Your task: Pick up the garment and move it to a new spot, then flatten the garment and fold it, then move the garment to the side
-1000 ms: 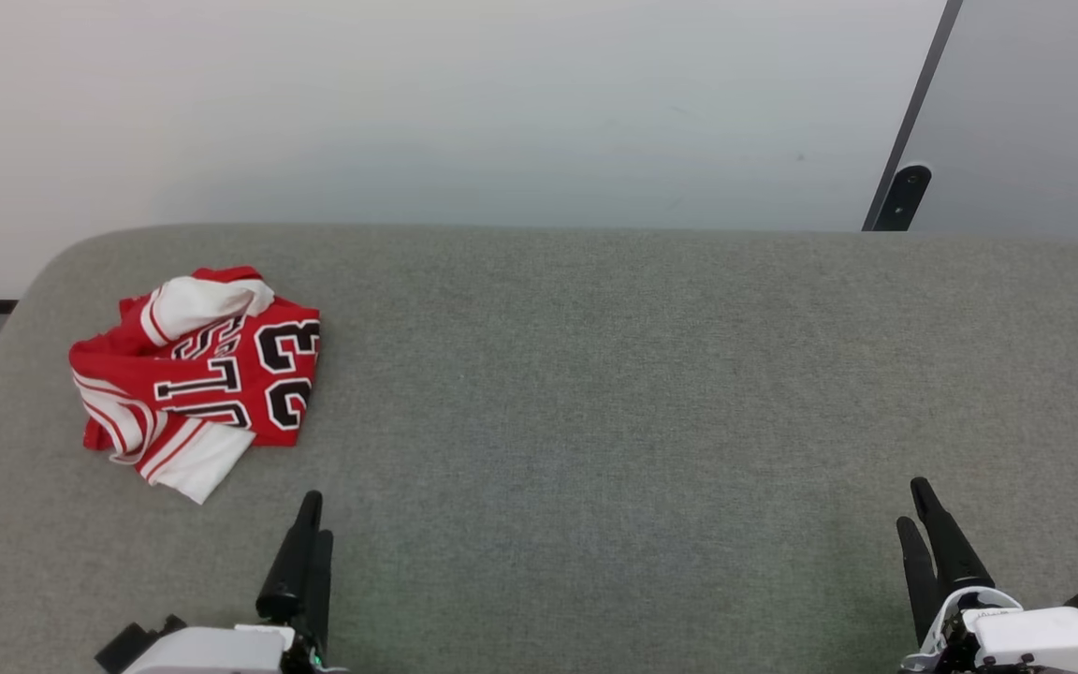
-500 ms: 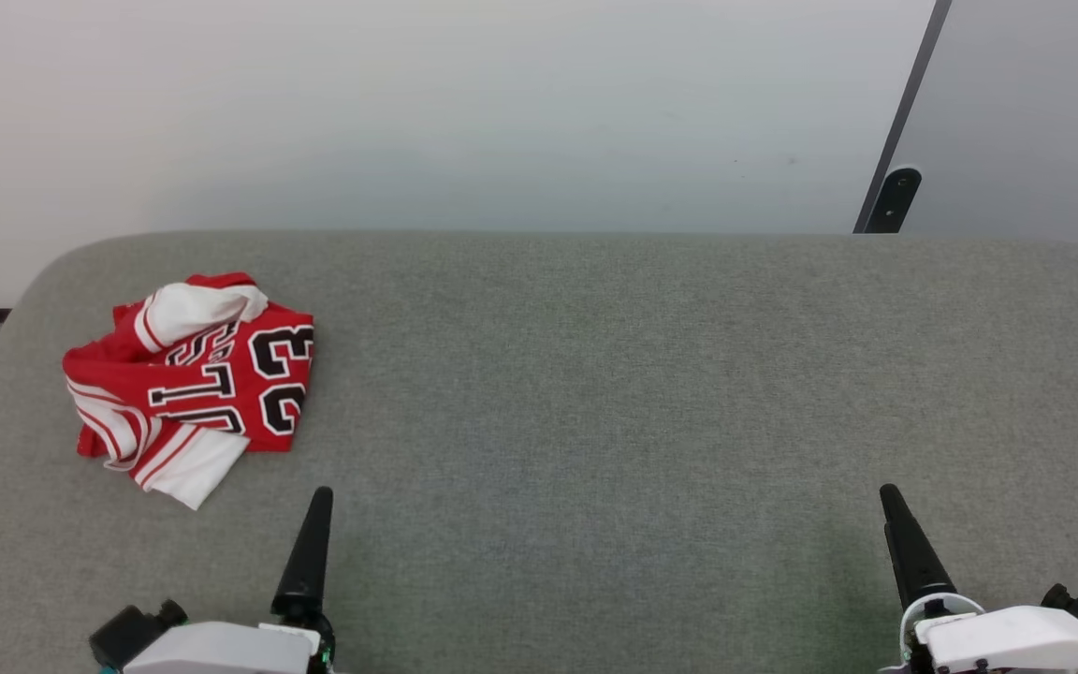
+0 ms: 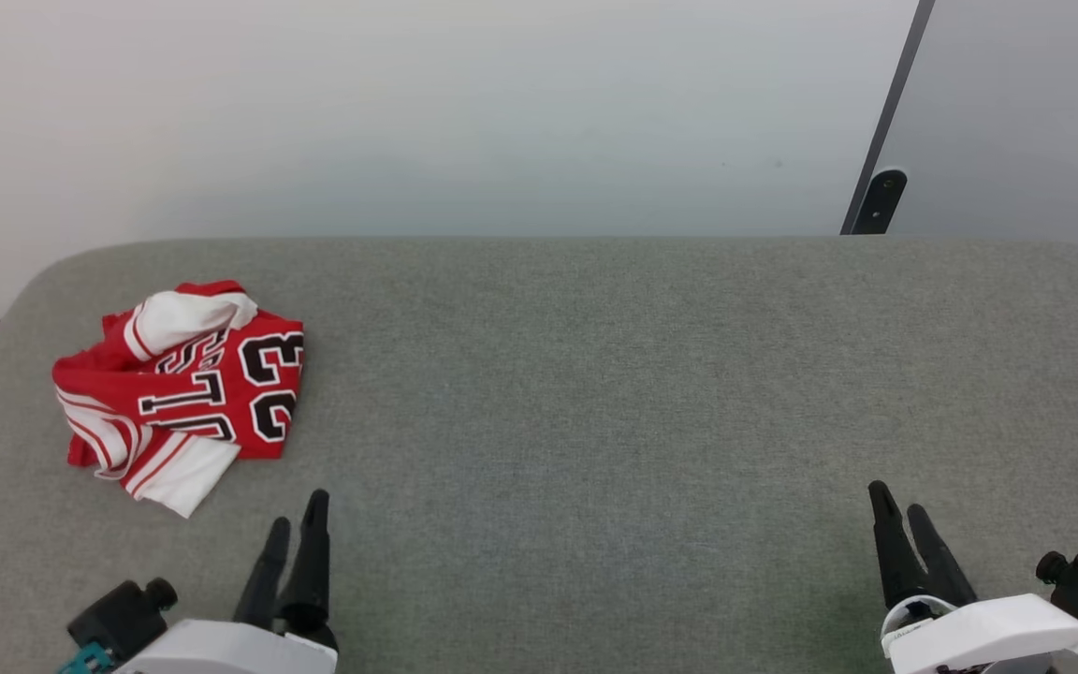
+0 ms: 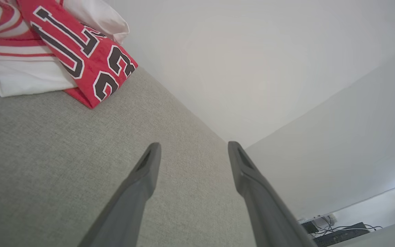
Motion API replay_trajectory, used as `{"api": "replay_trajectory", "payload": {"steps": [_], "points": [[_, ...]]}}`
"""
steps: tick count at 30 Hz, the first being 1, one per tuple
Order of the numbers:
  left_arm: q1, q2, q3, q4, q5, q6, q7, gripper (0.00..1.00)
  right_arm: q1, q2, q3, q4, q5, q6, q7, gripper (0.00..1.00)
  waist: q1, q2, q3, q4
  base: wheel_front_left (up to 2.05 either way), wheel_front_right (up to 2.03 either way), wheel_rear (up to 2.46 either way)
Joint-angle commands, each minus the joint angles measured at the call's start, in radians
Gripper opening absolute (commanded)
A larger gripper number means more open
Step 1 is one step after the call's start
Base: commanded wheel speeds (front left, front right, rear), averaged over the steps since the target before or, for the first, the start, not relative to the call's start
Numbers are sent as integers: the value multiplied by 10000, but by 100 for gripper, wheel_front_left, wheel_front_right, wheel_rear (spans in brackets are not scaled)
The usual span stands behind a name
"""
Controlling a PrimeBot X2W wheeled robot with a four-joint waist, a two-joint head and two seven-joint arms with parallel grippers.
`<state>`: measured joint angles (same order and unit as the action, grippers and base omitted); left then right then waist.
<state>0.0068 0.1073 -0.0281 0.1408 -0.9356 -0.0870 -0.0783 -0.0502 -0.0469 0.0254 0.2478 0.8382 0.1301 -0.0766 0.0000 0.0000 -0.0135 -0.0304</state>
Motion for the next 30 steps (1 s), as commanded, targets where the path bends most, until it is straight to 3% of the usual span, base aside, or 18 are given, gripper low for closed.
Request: {"api": "replay_trajectory", "payload": {"steps": [1, 12, 30], "points": [[-48, 76, 50, -270, 497, -46, -94, 100, -182, -103, -39, -167, -592, 5, -111, 100, 0, 0, -21, -16, 0, 0, 0], [356, 29, 450, -460, 2308, -226, -435, 100, 203, -198, -574, -272, -2700, 6, -443, 100, 0, 0, -192, -104, 0, 0, 0], [931, 127, 605, -1222, 4913, -378, -907, 100, 617, -254, -876, -449, -4903, 6, -936, 100, 0, 0, -373, -242, 0, 0, 0]]}}
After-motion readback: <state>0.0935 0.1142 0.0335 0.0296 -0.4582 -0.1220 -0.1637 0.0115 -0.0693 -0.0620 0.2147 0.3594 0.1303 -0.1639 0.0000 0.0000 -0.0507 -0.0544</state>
